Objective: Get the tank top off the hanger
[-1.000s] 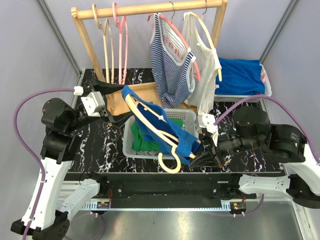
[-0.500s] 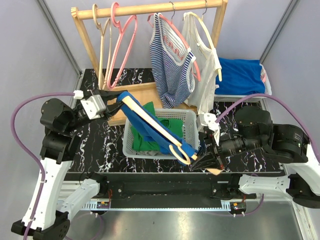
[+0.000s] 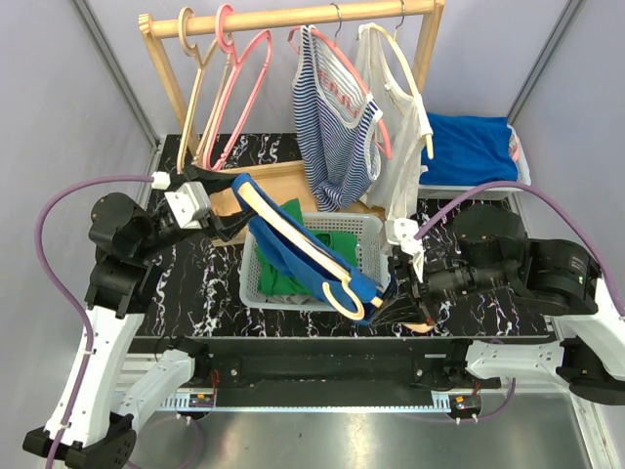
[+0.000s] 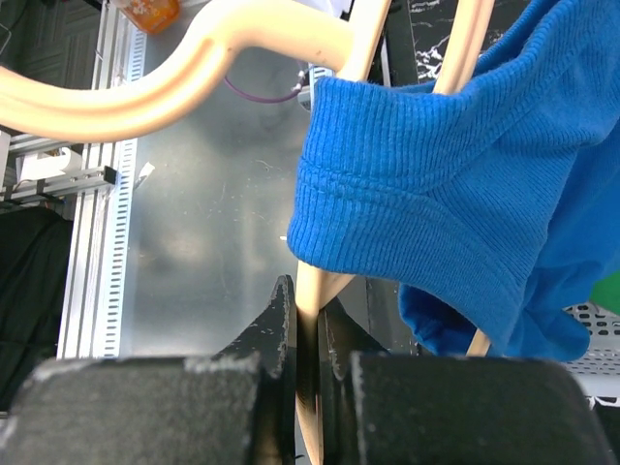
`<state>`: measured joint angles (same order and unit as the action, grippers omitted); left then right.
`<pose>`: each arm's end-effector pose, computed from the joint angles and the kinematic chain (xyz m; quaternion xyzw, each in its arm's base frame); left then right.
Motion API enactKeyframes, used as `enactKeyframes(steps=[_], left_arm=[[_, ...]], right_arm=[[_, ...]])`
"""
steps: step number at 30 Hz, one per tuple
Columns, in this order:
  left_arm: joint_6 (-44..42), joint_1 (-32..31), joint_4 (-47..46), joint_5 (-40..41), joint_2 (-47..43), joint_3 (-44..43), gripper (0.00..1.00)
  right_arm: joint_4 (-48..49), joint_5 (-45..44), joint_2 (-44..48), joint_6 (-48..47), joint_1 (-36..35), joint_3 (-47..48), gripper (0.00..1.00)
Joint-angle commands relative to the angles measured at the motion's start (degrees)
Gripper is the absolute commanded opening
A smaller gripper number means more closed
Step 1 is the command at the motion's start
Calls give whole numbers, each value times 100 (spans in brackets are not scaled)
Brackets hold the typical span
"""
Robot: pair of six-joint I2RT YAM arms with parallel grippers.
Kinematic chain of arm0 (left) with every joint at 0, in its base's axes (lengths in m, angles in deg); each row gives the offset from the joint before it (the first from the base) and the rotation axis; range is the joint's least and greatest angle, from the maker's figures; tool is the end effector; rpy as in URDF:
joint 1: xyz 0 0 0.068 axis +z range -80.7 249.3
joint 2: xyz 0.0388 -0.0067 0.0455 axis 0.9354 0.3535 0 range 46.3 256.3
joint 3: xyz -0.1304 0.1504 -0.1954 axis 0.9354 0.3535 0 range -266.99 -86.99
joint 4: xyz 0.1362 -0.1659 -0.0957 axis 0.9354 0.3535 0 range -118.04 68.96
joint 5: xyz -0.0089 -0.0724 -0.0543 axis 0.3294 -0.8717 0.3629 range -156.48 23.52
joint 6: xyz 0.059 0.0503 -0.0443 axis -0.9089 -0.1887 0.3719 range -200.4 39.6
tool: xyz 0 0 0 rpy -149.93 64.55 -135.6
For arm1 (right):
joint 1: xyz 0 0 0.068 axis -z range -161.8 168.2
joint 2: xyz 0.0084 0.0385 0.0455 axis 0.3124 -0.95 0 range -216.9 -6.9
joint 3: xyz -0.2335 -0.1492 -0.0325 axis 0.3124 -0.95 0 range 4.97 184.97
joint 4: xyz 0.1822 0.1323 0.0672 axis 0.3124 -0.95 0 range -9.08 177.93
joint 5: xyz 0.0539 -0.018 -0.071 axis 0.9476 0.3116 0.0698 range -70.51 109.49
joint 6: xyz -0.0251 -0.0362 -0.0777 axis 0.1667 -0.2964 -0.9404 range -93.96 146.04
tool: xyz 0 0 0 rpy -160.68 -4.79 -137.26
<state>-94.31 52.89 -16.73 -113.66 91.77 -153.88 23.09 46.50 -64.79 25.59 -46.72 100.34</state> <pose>0.1142 -0.0945 0.4637 0.4500 0.4877 -0.2722 0.6969 0.0268 0.1425 0.4553 -0.5508 0.6336 0.4383 0.3211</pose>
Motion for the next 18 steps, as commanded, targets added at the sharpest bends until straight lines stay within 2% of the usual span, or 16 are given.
enactKeyframes(steps=[1,3,4,6,11,18], left_arm=[[-103,-30,-173,296,-30,62,58],[-269,-30,-182,446,-21,123,50],[-313,-30,-199,664,-21,159,40],[-288,-30,-165,876,40,177,35],[-252,-30,-322,886,76,229,28],[-472,-3,-577,1545,313,81,21]], right_arm=[[525,24,120,-228,6,473,0],[481,7,146,-201,-3,552,0],[446,-2,181,-193,-3,579,0],[455,-20,225,-158,-2,614,0],[437,50,225,-131,-3,588,0],[156,393,120,-113,-2,597,0]])
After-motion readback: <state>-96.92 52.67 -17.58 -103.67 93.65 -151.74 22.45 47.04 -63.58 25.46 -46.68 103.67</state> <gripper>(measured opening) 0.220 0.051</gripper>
